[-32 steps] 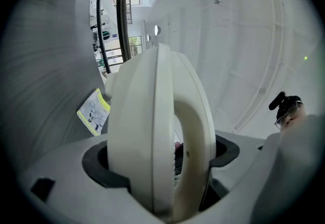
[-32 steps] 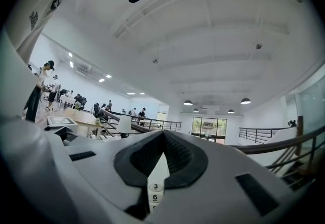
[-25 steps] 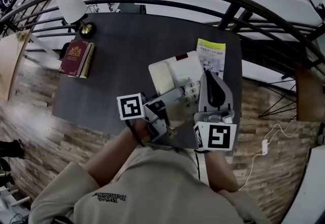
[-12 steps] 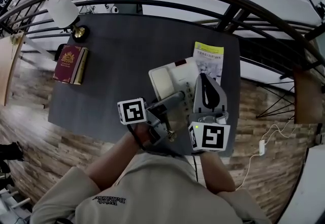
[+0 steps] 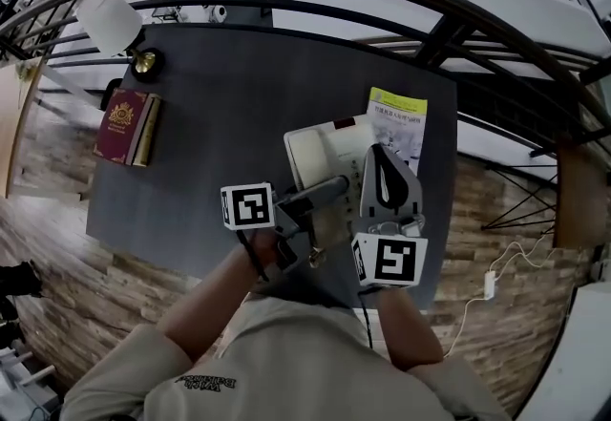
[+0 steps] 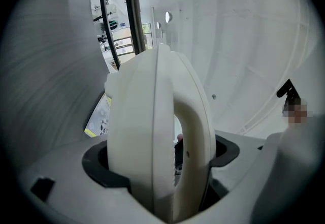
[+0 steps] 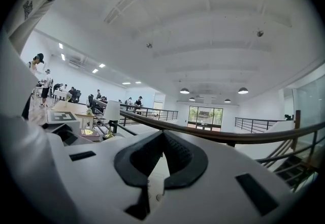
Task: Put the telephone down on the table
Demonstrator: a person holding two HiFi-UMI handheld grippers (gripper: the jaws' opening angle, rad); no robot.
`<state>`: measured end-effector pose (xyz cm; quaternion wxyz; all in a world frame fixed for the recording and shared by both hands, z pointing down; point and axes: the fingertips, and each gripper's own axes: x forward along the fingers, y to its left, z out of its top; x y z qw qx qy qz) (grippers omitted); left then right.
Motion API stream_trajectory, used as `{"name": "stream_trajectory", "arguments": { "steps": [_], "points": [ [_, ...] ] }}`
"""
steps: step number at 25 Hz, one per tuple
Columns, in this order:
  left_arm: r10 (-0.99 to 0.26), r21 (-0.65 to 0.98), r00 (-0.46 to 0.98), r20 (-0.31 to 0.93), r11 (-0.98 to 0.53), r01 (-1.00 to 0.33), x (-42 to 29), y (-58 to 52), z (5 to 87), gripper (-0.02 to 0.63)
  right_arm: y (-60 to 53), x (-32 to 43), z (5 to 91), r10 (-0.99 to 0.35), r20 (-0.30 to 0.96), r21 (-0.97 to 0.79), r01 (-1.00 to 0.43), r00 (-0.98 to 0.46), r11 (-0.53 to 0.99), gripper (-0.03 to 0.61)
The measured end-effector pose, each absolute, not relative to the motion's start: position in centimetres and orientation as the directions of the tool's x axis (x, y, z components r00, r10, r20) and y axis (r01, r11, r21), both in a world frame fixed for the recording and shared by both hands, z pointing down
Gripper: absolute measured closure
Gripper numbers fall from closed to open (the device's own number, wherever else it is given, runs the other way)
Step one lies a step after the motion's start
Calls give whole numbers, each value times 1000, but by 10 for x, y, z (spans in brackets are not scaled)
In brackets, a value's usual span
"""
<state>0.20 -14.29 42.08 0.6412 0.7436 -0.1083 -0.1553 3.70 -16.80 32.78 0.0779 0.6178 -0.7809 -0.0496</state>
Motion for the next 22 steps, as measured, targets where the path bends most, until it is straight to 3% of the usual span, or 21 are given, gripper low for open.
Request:
{"name": "stream_trajectory", "arguments": {
  "steps": [22],
  "points": [
    [-173, 961, 984, -39, -277, -10, 56, -375, 521, 172, -382, 104, 416, -986, 87, 226, -961, -140, 156, 577]
  ]
}}
